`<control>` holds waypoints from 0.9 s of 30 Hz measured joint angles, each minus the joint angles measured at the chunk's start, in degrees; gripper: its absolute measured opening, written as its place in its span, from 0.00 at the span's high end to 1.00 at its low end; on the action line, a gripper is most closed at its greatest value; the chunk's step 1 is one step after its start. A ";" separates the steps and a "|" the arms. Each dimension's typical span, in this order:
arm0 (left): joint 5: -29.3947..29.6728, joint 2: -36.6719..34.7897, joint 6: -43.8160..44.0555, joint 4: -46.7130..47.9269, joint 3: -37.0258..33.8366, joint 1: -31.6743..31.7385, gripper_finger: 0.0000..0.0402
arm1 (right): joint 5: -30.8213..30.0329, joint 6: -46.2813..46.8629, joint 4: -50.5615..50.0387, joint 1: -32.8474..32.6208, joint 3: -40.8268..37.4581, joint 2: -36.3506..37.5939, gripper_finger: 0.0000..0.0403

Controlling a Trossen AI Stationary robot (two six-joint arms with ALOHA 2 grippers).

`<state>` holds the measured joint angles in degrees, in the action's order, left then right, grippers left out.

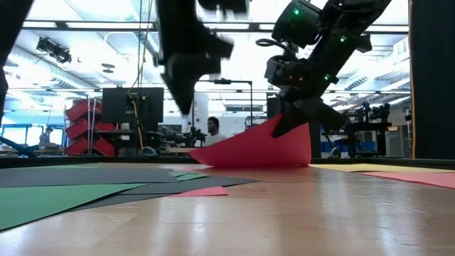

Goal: Organize paper
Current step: Move the pink colored paper to the top center of the table

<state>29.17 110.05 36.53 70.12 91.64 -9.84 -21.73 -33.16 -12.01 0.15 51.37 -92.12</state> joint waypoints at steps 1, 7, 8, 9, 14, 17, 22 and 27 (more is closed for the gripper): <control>1.21 -1.29 0.02 -0.30 0.04 -0.42 0.96 | 0.54 -0.77 0.10 -0.43 0.00 0.00 1.00; 1.03 -4.04 -6.86 -8.61 0.09 -1.55 0.95 | 3.99 -2.92 -0.69 -2.83 0.00 0.00 1.00; 0.85 -3.92 -8.65 -10.31 0.07 -1.72 0.95 | 3.95 -4.10 -1.86 -3.11 0.00 0.00 1.00; 0.64 -3.53 -10.14 -11.99 0.07 -1.82 0.94 | 3.97 -5.15 -3.05 -3.22 0.00 -0.02 1.00; 0.02 -2.52 -13.65 -16.73 0.07 -1.82 0.87 | 3.98 -8.08 -7.49 -2.33 0.00 -0.48 1.00; 0.10 -2.50 -13.73 -17.20 0.07 -1.47 0.83 | 3.91 -9.96 -8.50 -0.77 -0.02 -1.08 1.00; 0.11 -2.50 -13.77 -17.57 0.07 -1.03 0.77 | 2.92 -16.80 -6.74 0.17 0.04 -2.25 1.00; 0.45 -2.50 -13.92 -17.57 0.07 -0.59 0.74 | 3.48 -19.68 -7.48 -0.89 -0.04 -2.56 1.00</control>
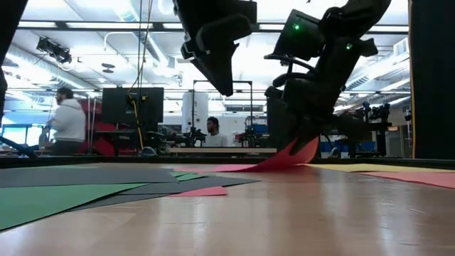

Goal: Organize paper
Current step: Move the pink colored paper to the top center of the table

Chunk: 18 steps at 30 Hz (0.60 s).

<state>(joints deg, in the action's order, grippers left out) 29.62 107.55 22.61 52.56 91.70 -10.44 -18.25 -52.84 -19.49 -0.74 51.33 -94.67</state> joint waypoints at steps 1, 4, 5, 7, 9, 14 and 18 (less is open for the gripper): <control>0.10 0.00 -0.01 -0.01 0.00 0.14 0.74 | -0.05 -0.37 0.13 -0.51 0.00 0.00 1.00; 0.16 0.00 -0.04 -0.04 0.00 0.52 0.74 | 0.08 -1.74 0.16 -2.98 0.00 0.00 1.00; 0.09 0.00 -0.04 -0.08 0.00 0.60 0.74 | 0.13 -1.84 0.16 -3.83 0.00 0.00 1.00; -1.61 0.00 -0.70 -0.36 -0.03 0.70 0.74 | 0.52 -1.52 0.18 -4.94 0.00 0.02 1.00; -3.84 0.56 -3.37 -2.68 -0.13 0.66 0.74 | 0.50 0.35 0.37 -5.12 0.00 0.02 1.00; -6.39 2.89 -11.96 -12.07 -3.22 -0.31 0.73 | 0.45 5.19 1.50 -2.84 0.00 0.11 1.00; -6.16 5.77 -14.67 -12.76 -4.30 -0.48 0.69 | -0.14 5.45 2.48 -1.54 0.00 0.11 1.00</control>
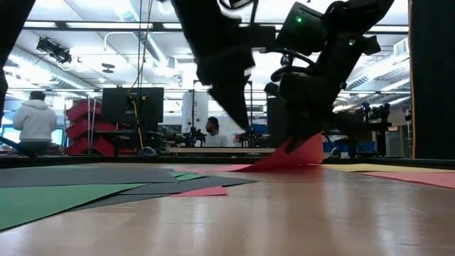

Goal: Organize paper
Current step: Move the pink colored paper to the top center of the table

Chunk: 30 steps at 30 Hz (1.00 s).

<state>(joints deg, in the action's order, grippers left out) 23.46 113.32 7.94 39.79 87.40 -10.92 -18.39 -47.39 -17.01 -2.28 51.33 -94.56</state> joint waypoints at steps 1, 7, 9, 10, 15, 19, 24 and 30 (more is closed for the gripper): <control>0.23 0.62 -0.26 -0.14 -0.07 0.04 0.66 | 0.00 0.19 0.44 0.15 0.00 0.00 1.00; 4.77 3.29 -0.48 -2.12 -0.44 0.74 0.50 | -0.03 0.62 1.45 0.21 0.00 0.02 1.00; 6.51 3.32 -0.50 -2.56 -0.45 1.19 0.46 | -0.02 0.92 1.66 0.21 0.00 0.02 1.00; 6.81 3.32 -0.53 -3.32 -0.66 1.50 0.44 | -0.02 0.95 1.63 0.21 0.00 0.02 1.00; 6.87 3.32 -1.75 -5.82 -2.87 2.71 0.39 | -0.04 1.40 2.32 0.21 0.00 0.04 1.00; 7.72 3.33 -1.35 -9.49 -5.86 3.06 0.38 | -0.02 3.06 3.31 0.21 0.00 0.45 1.00; 10.89 1.82 -1.87 -12.99 -7.94 2.86 0.41 | 0.01 4.19 3.06 0.66 0.00 0.79 1.00; 11.10 1.42 -1.86 -13.27 -10.52 3.04 0.42 | 0.15 5.24 3.30 0.58 0.00 0.79 1.00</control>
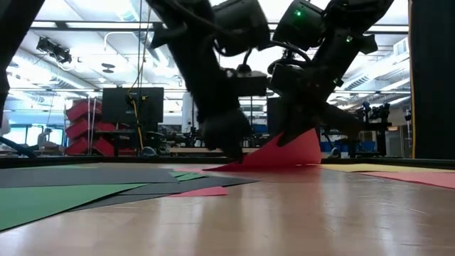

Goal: Organize paper
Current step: Move the pink colored paper to the top center of the table

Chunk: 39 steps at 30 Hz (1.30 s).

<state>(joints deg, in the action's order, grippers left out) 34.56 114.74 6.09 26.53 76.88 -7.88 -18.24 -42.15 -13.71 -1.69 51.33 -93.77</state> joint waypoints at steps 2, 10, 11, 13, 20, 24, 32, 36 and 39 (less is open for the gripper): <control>-0.02 -1.37 0.02 -0.69 -2.04 0.02 0.42 | 0.00 0.70 -0.24 0.00 0.00 0.17 1.00; -0.23 -15.05 2.88 -14.22 -17.72 1.61 0.42 | -0.01 1.14 1.06 0.15 0.00 0.64 1.00; -0.17 -16.76 1.92 -17.15 -19.72 1.53 0.42 | -0.02 1.14 1.39 0.15 0.00 0.65 1.00; -0.17 -18.08 -1.63 -20.81 -22.90 1.15 0.42 | -0.01 1.14 1.91 0.22 0.00 0.66 1.00; -0.26 -15.31 -9.60 -24.57 -24.17 0.06 0.42 | -0.02 2.06 4.58 0.68 0.00 0.68 1.00; -0.15 -14.93 -12.40 -24.88 -24.24 0.11 0.42 | -0.02 2.05 5.09 0.72 0.02 0.85 1.00; -0.54 -14.25 -15.86 -25.87 -24.08 0.90 0.42 | -0.06 2.03 6.53 0.74 0.02 2.05 1.00; -0.89 -12.71 -17.70 -25.61 -24.17 2.17 0.42 | -0.05 2.03 6.63 0.74 0.04 3.11 1.00; -2.57 -11.39 -17.83 -26.41 -24.06 3.09 0.42 | -0.03 2.05 6.78 0.74 0.04 3.71 1.00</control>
<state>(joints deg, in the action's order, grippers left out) 31.99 103.35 -11.74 0.11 52.82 -4.79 -18.27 -40.10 -6.93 -0.95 51.37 -90.06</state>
